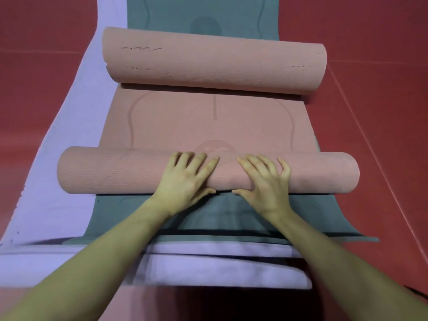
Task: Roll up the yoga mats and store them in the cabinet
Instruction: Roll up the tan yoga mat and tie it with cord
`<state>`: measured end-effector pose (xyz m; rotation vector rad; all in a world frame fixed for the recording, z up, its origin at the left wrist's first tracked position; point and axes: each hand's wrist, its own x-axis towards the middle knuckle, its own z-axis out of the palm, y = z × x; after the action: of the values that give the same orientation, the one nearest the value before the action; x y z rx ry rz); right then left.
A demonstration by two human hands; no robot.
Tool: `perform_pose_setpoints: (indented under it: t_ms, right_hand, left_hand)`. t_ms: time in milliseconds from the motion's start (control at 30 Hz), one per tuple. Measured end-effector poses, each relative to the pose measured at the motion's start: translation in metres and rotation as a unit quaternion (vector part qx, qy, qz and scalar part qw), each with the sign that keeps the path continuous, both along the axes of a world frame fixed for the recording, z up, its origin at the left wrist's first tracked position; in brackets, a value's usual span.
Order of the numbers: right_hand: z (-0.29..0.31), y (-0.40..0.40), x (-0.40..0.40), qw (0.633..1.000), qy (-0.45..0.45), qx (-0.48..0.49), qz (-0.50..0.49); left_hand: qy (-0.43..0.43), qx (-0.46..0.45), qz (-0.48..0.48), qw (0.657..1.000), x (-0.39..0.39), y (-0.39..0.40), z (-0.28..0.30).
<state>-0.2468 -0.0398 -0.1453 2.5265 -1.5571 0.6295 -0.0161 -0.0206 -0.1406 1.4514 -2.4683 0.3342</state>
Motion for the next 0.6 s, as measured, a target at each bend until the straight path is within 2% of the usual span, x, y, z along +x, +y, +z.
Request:
perform_pose_setpoints:
  t_ms: [200, 600]
  right_hand:
    - [0.002, 0.05, -0.009, 1.0, 0.011, -0.016, 0.009]
    - [0.012, 0.083, -0.015, 0.998, 0.023, 0.055, 0.037]
  left_hand:
    - [0.015, 0.02, 0.001, 1.0, -0.01, 0.052, 0.003]
    - [0.018, 0.056, -0.013, 0.998, -0.008, 0.087, 0.004]
